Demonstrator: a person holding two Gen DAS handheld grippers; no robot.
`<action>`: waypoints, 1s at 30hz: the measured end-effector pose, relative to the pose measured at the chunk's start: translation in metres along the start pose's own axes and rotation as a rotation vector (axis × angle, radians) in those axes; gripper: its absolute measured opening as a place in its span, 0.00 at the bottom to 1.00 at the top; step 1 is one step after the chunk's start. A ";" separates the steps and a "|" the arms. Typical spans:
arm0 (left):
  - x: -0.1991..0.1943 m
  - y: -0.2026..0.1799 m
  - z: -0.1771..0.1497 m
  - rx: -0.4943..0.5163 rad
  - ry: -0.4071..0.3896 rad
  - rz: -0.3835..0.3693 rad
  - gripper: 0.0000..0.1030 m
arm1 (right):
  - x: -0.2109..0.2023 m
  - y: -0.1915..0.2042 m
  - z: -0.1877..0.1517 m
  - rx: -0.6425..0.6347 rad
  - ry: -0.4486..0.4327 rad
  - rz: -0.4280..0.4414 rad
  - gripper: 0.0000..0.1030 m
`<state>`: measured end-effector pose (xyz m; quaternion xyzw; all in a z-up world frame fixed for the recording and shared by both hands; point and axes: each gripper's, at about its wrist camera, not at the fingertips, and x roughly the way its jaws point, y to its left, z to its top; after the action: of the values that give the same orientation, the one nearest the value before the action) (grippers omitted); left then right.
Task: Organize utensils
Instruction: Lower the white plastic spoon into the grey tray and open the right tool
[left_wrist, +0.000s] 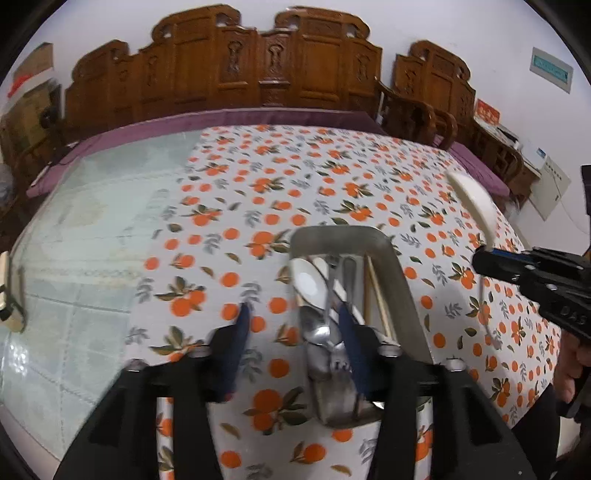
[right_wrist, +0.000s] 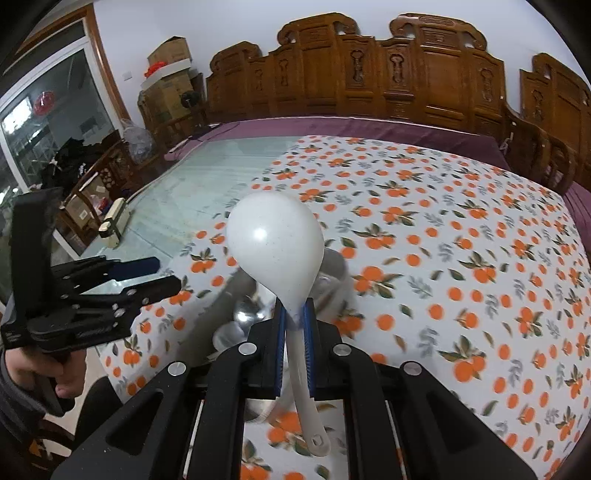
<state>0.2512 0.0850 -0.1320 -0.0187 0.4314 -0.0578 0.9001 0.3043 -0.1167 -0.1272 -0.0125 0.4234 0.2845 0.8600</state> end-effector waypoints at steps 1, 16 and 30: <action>-0.005 0.004 -0.001 -0.001 -0.008 0.012 0.58 | 0.003 0.004 0.001 0.001 -0.001 0.005 0.10; -0.045 0.060 -0.012 -0.078 -0.069 0.073 0.87 | 0.060 0.045 0.014 0.032 0.030 0.031 0.11; -0.047 0.069 -0.016 -0.083 -0.067 0.081 0.87 | 0.116 0.021 -0.008 0.067 0.124 -0.056 0.11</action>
<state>0.2155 0.1593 -0.1119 -0.0404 0.4035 -0.0026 0.9141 0.3433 -0.0453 -0.2129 -0.0129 0.4847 0.2448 0.8396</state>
